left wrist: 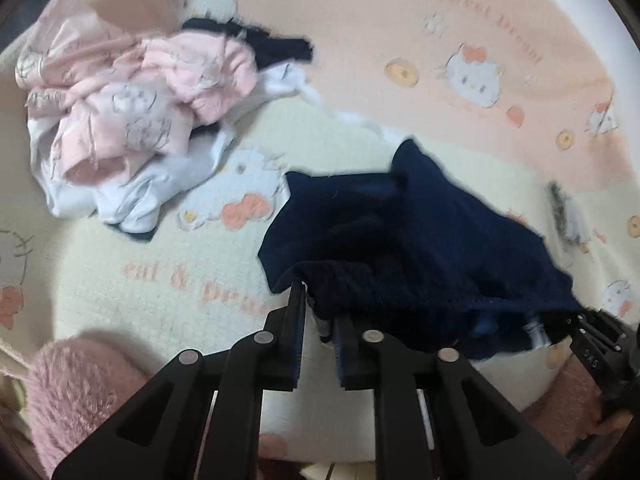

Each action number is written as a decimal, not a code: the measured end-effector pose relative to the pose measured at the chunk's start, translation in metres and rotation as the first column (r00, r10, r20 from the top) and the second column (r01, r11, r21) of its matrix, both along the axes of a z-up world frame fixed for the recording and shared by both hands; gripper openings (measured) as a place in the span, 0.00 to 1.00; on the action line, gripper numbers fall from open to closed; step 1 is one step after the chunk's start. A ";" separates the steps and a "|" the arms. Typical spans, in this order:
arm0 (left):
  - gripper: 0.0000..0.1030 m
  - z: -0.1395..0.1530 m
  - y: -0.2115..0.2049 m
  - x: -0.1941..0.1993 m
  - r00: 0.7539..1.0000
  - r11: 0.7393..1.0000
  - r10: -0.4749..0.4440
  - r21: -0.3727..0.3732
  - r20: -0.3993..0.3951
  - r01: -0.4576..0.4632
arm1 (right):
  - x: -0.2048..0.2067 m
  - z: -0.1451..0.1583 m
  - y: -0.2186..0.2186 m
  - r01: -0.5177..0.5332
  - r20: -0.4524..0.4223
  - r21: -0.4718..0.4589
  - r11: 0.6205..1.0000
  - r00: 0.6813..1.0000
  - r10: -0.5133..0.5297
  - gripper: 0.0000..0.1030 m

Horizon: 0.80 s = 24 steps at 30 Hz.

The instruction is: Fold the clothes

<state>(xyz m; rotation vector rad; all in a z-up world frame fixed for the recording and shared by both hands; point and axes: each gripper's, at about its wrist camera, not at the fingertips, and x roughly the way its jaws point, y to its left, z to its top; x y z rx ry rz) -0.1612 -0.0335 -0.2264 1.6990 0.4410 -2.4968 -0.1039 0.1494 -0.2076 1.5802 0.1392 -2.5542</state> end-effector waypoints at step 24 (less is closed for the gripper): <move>0.28 -0.053 -0.002 0.004 0.984 0.999 -0.017 0.031 0.178 0.012 | 0.000 -0.009 0.036 0.140 0.149 -0.366 0.920 0.985 -0.091 0.37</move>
